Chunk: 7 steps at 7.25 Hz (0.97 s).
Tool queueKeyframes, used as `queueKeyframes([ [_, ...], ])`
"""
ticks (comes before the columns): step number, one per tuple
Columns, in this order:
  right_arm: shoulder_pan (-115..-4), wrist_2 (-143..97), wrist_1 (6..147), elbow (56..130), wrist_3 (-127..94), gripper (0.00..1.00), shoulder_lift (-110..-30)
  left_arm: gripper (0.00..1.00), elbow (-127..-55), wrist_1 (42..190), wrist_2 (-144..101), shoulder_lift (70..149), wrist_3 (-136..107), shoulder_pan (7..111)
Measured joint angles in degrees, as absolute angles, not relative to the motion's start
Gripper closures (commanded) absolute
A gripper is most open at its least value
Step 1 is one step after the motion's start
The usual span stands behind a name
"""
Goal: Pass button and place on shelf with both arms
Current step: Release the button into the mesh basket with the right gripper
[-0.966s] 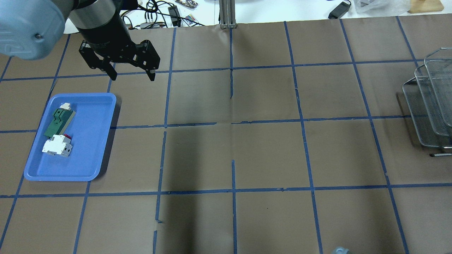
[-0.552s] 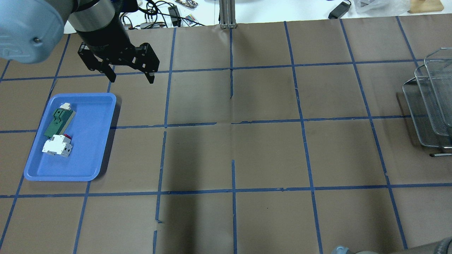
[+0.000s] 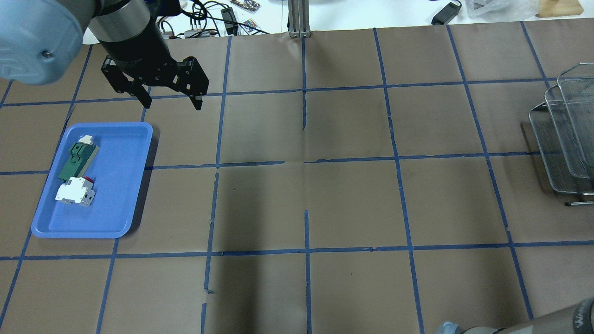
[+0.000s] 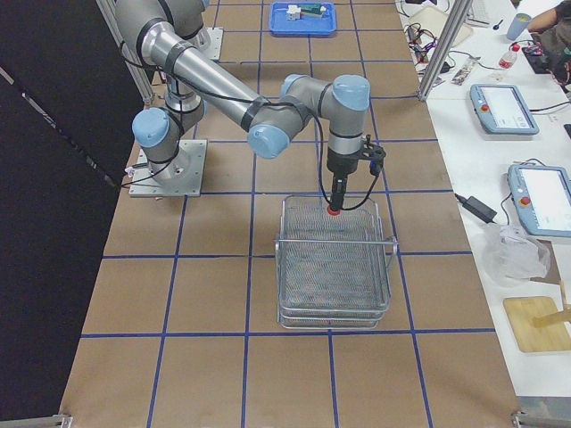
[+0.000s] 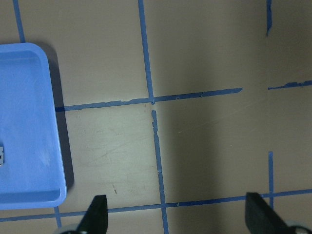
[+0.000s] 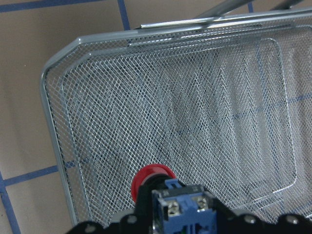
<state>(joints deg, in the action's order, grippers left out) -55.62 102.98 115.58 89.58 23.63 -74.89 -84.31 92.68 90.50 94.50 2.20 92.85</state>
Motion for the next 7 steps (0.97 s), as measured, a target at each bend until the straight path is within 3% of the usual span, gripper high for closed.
queueKeyframes([
  [2,-55.6,103.0,115.8,89.6,23.5,0.72,-73.9,0.0,-84.4,92.9,90.5,94.3,2.2,92.8],
  [3,-55.6,102.9,115.8,89.6,23.3,0.45,-73.2,0.0,-84.4,92.9,90.6,94.3,2.1,92.9],
  [4,-55.6,102.9,115.8,89.5,23.3,0.07,-72.7,0.0,-84.4,92.9,90.6,94.3,2.1,92.9],
  [5,-55.6,103.0,115.7,89.5,23.2,0.0,-72.5,0.0,-84.5,92.9,90.6,94.3,2.1,92.9],
  [7,-55.6,103.0,115.3,89.5,23.4,0.0,-72.5,0.0,-84.5,92.9,90.6,94.3,2.1,92.9],
])
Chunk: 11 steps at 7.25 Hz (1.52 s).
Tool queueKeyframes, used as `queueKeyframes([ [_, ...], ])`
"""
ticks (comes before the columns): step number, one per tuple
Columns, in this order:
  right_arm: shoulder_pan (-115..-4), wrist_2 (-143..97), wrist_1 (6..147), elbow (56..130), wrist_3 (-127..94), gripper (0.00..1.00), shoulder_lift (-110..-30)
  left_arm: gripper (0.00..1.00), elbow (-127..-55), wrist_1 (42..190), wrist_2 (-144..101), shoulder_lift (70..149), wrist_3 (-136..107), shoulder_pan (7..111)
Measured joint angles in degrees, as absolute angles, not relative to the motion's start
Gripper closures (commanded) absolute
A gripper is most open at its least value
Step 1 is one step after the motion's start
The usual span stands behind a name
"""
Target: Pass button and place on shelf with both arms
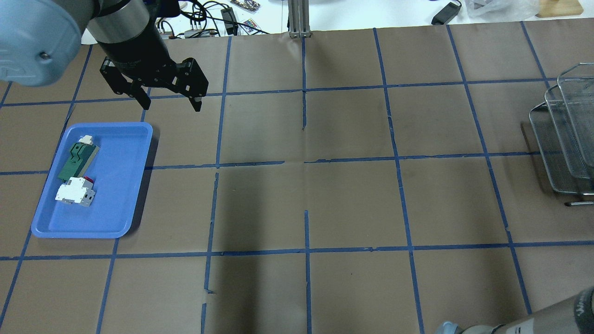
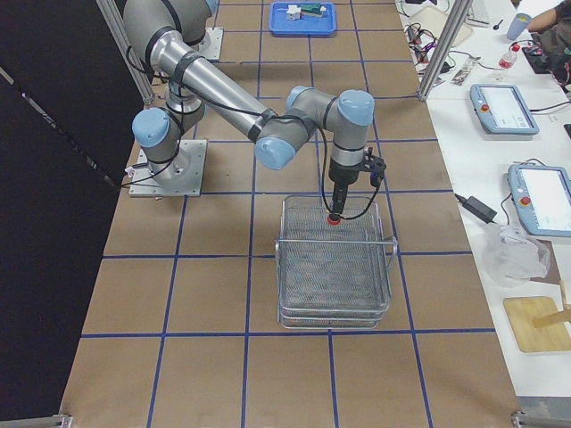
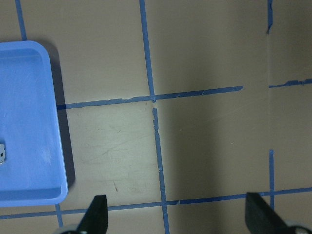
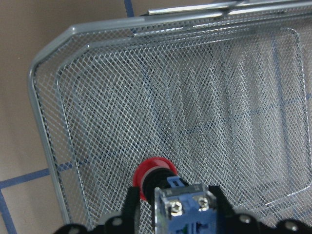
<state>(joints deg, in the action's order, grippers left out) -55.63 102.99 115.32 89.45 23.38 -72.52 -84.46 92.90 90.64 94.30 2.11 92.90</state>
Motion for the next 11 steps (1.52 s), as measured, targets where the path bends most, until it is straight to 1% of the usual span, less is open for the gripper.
queueKeyframes([
  [2,-55.6,102.9,113.9,89.4,23.5,0.0,-73.5,0.0,-84.5,92.9,90.7,94.3,2.1,92.9],
  [3,-55.7,102.7,111.0,89.4,23.5,0.0,-75.4,0.0,-84.4,92.9,90.7,94.3,2.1,92.9],
  [6,-58.8,94.0,98.1,90.0,22.4,0.0,-84.2,0.0,-84.3,93.2,90.7,94.2,2.1,92.9],
  [8,-68.0,91.1,91.8,90.2,17.4,0.0,-85.8,0.0,-84.3,93.3,90.7,94.2,2.1,92.8],
  [11,-83.4,90.7,89.4,90.4,6.6,0.0,-86.9,0.0,-84.2,93.4,90.7,94.2,2.1,92.7],
])
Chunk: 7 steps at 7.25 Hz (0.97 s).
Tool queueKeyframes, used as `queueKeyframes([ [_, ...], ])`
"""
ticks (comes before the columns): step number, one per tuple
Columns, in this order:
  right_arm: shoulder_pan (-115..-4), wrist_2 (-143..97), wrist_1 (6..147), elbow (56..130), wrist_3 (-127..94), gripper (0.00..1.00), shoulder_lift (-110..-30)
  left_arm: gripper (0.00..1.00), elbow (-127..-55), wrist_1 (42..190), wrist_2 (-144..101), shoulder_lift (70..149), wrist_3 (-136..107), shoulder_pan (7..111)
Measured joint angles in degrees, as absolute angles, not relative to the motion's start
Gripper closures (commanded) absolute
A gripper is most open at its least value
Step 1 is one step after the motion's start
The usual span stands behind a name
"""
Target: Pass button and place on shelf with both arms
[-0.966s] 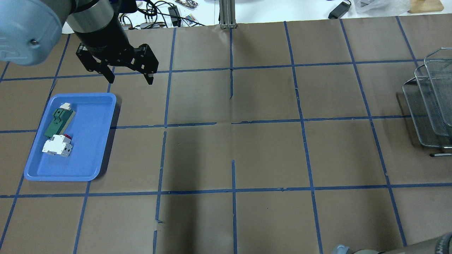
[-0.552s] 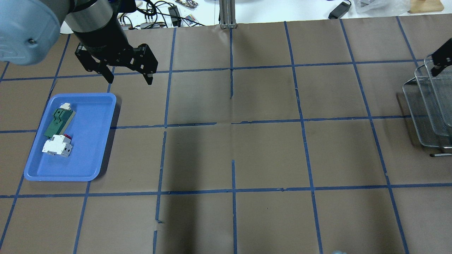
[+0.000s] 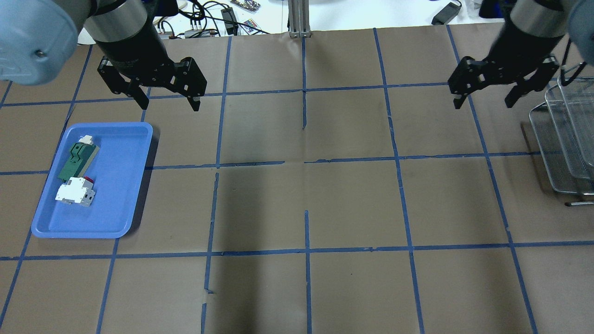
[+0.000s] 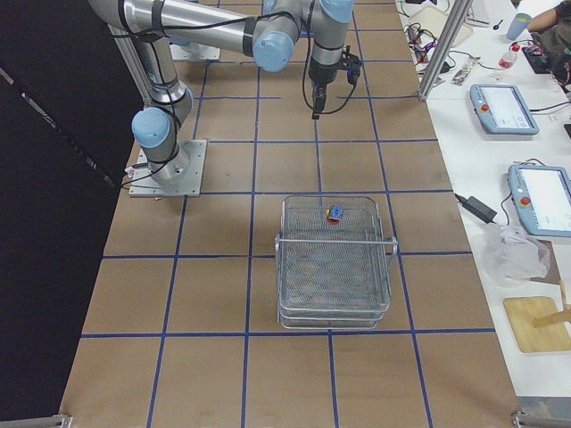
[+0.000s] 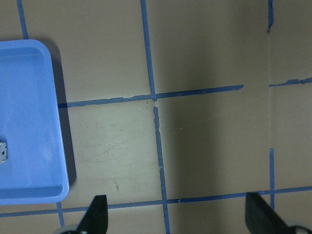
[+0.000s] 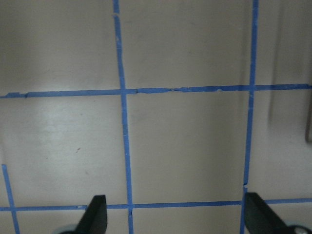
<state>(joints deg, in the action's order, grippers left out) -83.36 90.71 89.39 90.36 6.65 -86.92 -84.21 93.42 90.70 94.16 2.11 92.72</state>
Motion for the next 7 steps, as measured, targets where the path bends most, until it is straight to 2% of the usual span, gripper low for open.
queueKeyframes([
  [2,-87.5,90.4,87.4,92.2,3.6,0.0,-89.5,0.0,-84.2,93.4,90.7,94.1,2.1,92.6],
  [4,-89.1,90.5,88.0,97.0,1.7,0.0,-93.2,0.0,-84.2,93.4,90.7,94.1,2.1,92.6],
  [7,-89.4,89.9,89.4,98.8,1.5,0.0,-96.1,0.0,-84.3,93.4,90.7,94.1,2.1,92.6],
])
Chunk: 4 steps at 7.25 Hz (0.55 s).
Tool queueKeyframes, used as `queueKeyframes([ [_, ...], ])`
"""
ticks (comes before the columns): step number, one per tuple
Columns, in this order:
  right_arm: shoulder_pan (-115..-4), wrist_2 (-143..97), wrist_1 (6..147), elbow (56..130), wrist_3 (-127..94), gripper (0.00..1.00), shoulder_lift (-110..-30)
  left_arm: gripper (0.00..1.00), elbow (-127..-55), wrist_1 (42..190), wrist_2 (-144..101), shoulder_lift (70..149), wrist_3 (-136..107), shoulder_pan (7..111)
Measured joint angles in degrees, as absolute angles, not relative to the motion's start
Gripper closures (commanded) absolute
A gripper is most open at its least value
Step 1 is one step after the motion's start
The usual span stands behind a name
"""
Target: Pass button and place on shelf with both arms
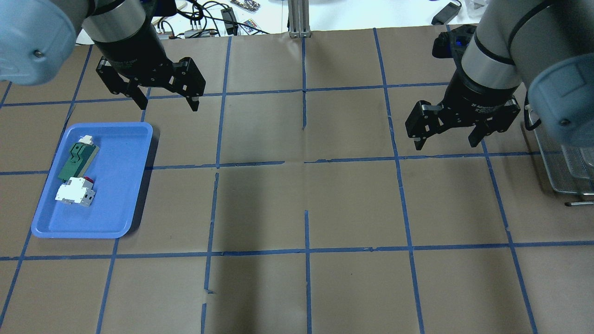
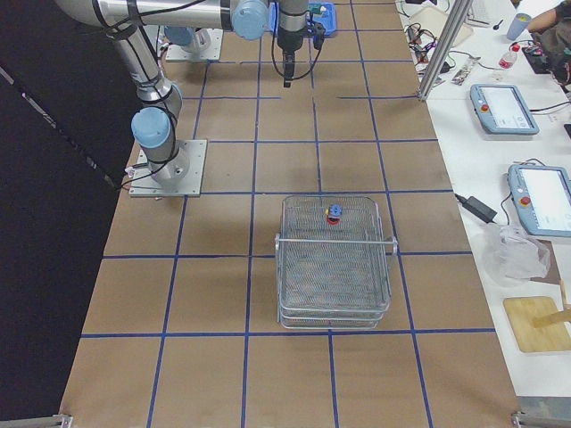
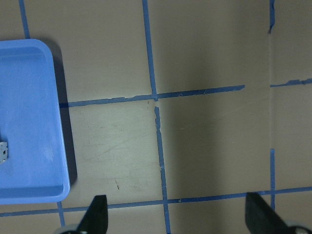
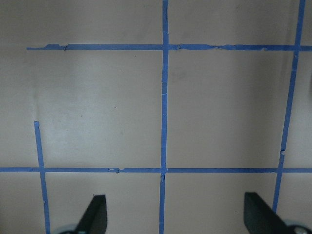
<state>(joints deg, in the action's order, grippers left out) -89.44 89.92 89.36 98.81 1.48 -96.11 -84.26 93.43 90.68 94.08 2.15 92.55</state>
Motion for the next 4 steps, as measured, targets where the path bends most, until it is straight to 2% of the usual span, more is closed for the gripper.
queueKeyframes([
  [4,-89.5,89.8,89.4,98.8,1.5,0.0,-96.5,0.0,-84.2,93.4,90.7,94.0,2.2,92.5],
])
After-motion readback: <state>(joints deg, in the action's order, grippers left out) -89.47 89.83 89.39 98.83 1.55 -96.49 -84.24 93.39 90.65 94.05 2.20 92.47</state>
